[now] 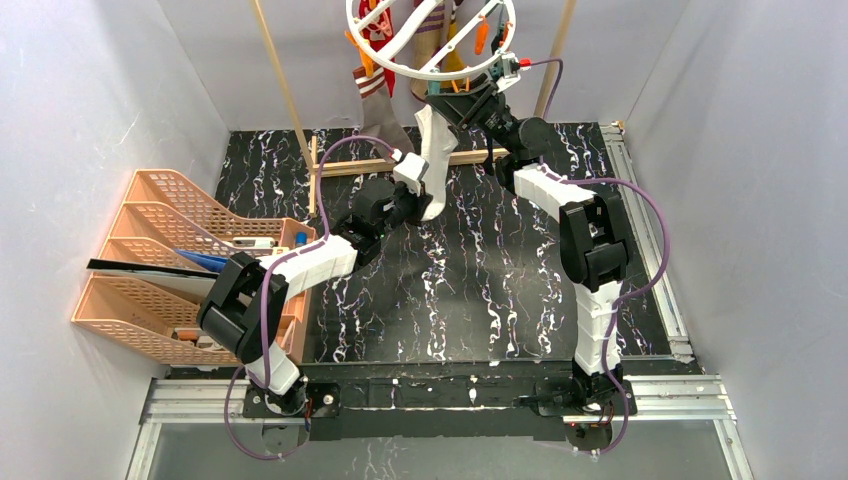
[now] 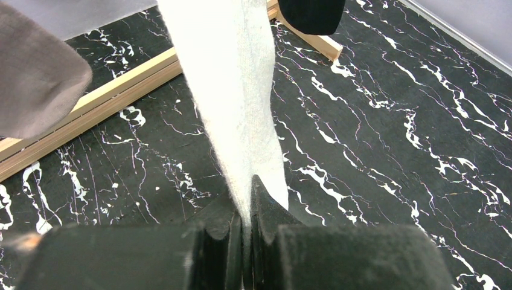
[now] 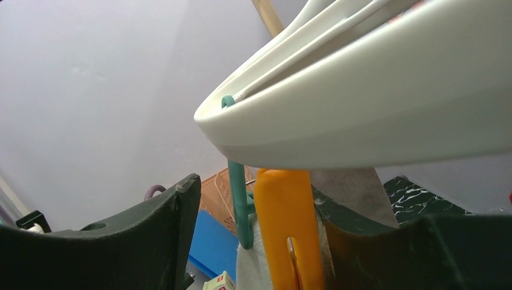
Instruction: Remove the socks clipped to the hanger
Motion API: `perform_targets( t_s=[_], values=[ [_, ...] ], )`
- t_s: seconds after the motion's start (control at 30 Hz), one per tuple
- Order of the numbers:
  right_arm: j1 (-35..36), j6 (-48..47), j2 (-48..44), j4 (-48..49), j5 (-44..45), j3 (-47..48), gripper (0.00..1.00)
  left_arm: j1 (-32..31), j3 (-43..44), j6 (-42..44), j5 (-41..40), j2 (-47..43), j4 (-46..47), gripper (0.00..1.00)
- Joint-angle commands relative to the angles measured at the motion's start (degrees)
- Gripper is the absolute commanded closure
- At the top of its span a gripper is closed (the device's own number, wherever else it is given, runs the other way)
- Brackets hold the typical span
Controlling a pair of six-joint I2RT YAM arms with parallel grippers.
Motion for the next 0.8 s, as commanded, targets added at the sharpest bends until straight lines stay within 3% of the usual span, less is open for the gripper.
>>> perform_targets(
  t_s=[0.0, 0.5, 0.57, 0.77],
  values=[
    [-0.42, 0.49, -0.04, 3.65, 0.91, 2.39, 0.36, 0.11, -0.78, 0.04, 0.87, -2.23, -1.54, 1.00],
    [-0.73, 1.27, -0.53, 4.38, 5.53, 0.82, 0.22, 0.11, -0.45, 0.21, 1.28, -1.84, -2.03, 1.00],
    [-0.75, 1.14, -0.43, 4.16, 5.48, 1.02, 0.24, 0.11, -0.50, 0.21, 1.32, -1.82, -1.95, 1.00],
    [-0.79, 1.47, 0.16, 4.07, 5.22, 1.64, 0.45, 0.11, -0.56, 0.13, 1.47, -1.54, -1.95, 1.00]
  ],
)
